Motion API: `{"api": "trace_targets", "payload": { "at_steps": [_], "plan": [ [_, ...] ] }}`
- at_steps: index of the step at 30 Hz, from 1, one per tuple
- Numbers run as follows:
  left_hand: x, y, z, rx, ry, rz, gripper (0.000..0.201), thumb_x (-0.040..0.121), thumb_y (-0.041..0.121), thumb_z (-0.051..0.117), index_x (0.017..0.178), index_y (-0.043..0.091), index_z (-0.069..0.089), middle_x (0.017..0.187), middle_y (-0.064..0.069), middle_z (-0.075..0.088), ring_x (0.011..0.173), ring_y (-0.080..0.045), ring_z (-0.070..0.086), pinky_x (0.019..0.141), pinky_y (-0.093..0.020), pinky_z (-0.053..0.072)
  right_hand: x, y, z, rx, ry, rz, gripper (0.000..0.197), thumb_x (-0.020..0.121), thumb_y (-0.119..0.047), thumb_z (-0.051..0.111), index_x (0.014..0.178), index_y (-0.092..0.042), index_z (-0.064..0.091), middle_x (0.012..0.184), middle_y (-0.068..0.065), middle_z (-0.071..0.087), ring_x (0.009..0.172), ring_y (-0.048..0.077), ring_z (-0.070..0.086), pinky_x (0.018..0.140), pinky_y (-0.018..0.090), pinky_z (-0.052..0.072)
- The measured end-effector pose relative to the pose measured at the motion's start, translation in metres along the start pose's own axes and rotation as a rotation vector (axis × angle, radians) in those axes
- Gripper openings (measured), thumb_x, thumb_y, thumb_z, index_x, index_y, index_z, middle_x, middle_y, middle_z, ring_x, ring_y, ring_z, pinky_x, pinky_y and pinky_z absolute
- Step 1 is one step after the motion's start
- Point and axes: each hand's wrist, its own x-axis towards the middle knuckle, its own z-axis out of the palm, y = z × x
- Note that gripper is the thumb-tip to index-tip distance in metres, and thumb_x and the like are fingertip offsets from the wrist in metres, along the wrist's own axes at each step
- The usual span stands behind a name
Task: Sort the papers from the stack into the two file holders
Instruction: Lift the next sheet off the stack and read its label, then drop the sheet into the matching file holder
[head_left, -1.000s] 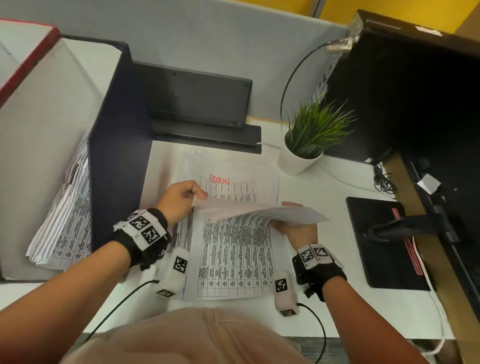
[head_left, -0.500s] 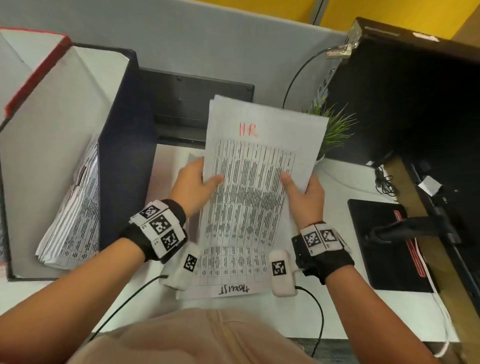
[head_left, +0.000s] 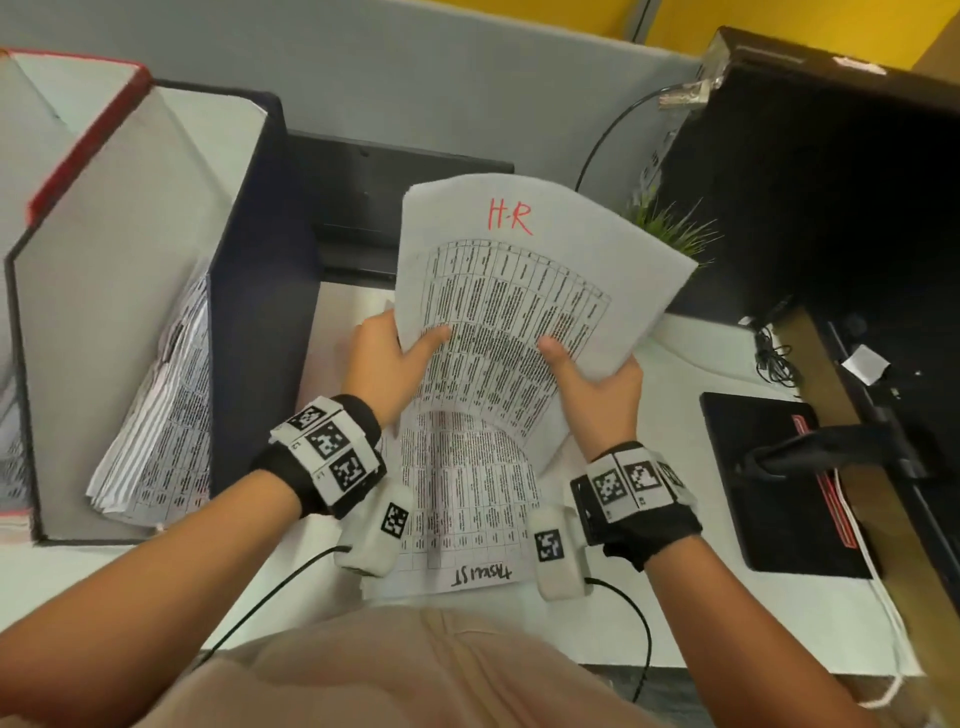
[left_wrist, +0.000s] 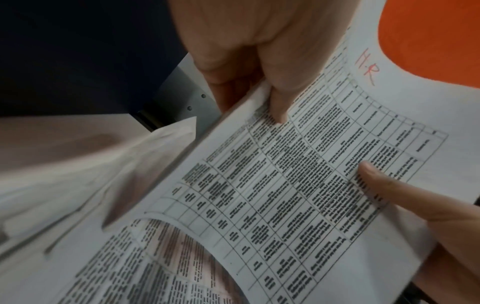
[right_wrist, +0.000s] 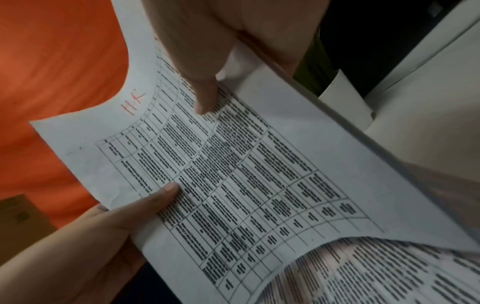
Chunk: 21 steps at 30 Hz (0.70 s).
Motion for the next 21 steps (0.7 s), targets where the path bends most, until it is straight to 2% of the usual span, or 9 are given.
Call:
{"api": "trace_targets", "payload": {
  "at_steps": [5, 6, 9, 13, 14, 16, 18, 20, 21],
  "plan": [
    [0.000, -0.004, 0.003, 0.037, -0.063, -0.099, 0.034, 0.087, 0.018, 0.064, 0.118, 0.005, 0.060, 0.115, -0.010, 0.066, 0.104, -0.020, 0.063, 0.083, -0.023, 0.048, -0.007, 0.009, 0.006, -0.078, -0.039, 0.061, 0.041, 0.078, -0.007, 0.071, 0.117, -0.006, 0.059, 0.107, 0.000, 0.064, 0.093, 0.005, 0.063, 0.088, 0.026, 0.052],
    [0.001, -0.003, 0.001, 0.032, -0.066, -0.111, 0.035, 0.086, 0.018, 0.064, 0.119, 0.005, 0.060, 0.115, -0.010, 0.066, 0.105, -0.020, 0.063, 0.084, -0.023, 0.048, -0.007, 0.009, 0.006, -0.083, -0.036, 0.060, 0.040, 0.079, -0.007, 0.071, 0.117, -0.005, 0.059, 0.107, 0.000, 0.064, 0.092, 0.004, 0.063, 0.088, 0.026, 0.052],
    [0.003, 0.011, -0.012, -0.014, -0.073, -0.100, 0.033, 0.084, 0.016, 0.066, 0.116, 0.008, 0.063, 0.112, -0.006, 0.068, 0.102, -0.015, 0.064, 0.081, -0.021, 0.051, 0.000, 0.003, 0.006, -0.074, -0.030, 0.018, 0.038, 0.078, -0.008, 0.072, 0.114, -0.007, 0.061, 0.097, -0.009, 0.065, 0.078, -0.013, 0.063, 0.068, 0.006, 0.051],
    [0.005, 0.044, -0.044, 0.077, -0.130, -0.020, 0.022, 0.082, 0.022, 0.069, 0.101, 0.012, 0.069, 0.095, -0.006, 0.072, 0.088, -0.019, 0.069, 0.079, -0.038, 0.057, 0.010, -0.007, 0.003, -0.100, -0.093, -0.063, 0.035, 0.076, -0.009, 0.074, 0.108, -0.015, 0.061, 0.094, -0.016, 0.064, 0.081, -0.014, 0.063, 0.064, 0.004, 0.050],
    [0.006, 0.050, -0.055, 0.120, -0.139, 0.017, 0.019, 0.081, 0.024, 0.070, 0.095, 0.011, 0.070, 0.089, -0.004, 0.072, 0.081, -0.015, 0.069, 0.072, -0.037, 0.058, 0.010, -0.009, 0.003, -0.125, -0.123, -0.082, 0.034, 0.076, -0.009, 0.074, 0.107, -0.014, 0.061, 0.095, -0.013, 0.065, 0.084, -0.009, 0.064, 0.066, 0.007, 0.052],
    [0.005, 0.062, -0.081, 0.141, -0.131, 0.067, 0.012, 0.081, 0.023, 0.071, 0.072, 0.018, 0.065, 0.063, 0.013, 0.066, 0.055, 0.003, 0.060, 0.051, -0.016, 0.048, 0.011, -0.007, 0.000, -0.180, -0.204, -0.120, 0.030, 0.076, -0.010, 0.074, 0.101, -0.020, 0.060, 0.092, -0.008, 0.066, 0.082, -0.002, 0.065, 0.069, 0.017, 0.056],
    [0.005, 0.074, -0.113, 0.139, -0.099, 0.083, 0.023, 0.081, 0.018, 0.071, 0.063, 0.025, 0.058, 0.051, 0.020, 0.059, 0.046, 0.006, 0.054, 0.045, -0.005, 0.039, 0.011, 0.000, -0.003, -0.226, -0.284, -0.120, 0.033, 0.076, -0.009, 0.073, 0.094, -0.031, 0.057, 0.085, -0.002, 0.066, 0.073, 0.000, 0.063, 0.070, 0.024, 0.055],
    [0.003, 0.082, -0.148, 0.125, -0.064, 0.039, 0.008, 0.079, 0.024, 0.071, 0.081, 0.018, 0.067, 0.075, 0.013, 0.071, 0.066, 0.000, 0.066, 0.062, -0.014, 0.054, 0.010, 0.013, -0.009, -0.280, -0.334, -0.080, 0.037, 0.074, -0.009, 0.074, 0.094, -0.034, 0.056, 0.084, 0.004, 0.066, 0.070, 0.002, 0.063, 0.069, 0.021, 0.054],
    [0.003, 0.083, -0.167, 0.126, -0.037, 0.011, 0.017, 0.078, 0.026, 0.071, 0.093, 0.020, 0.068, 0.090, 0.009, 0.072, 0.081, -0.004, 0.069, 0.075, -0.021, 0.056, 0.009, 0.021, -0.012, -0.313, -0.350, -0.057, 0.038, 0.073, -0.009, 0.075, 0.095, -0.033, 0.056, 0.085, 0.006, 0.065, 0.071, 0.005, 0.063, 0.066, 0.017, 0.053]
  ]
}}
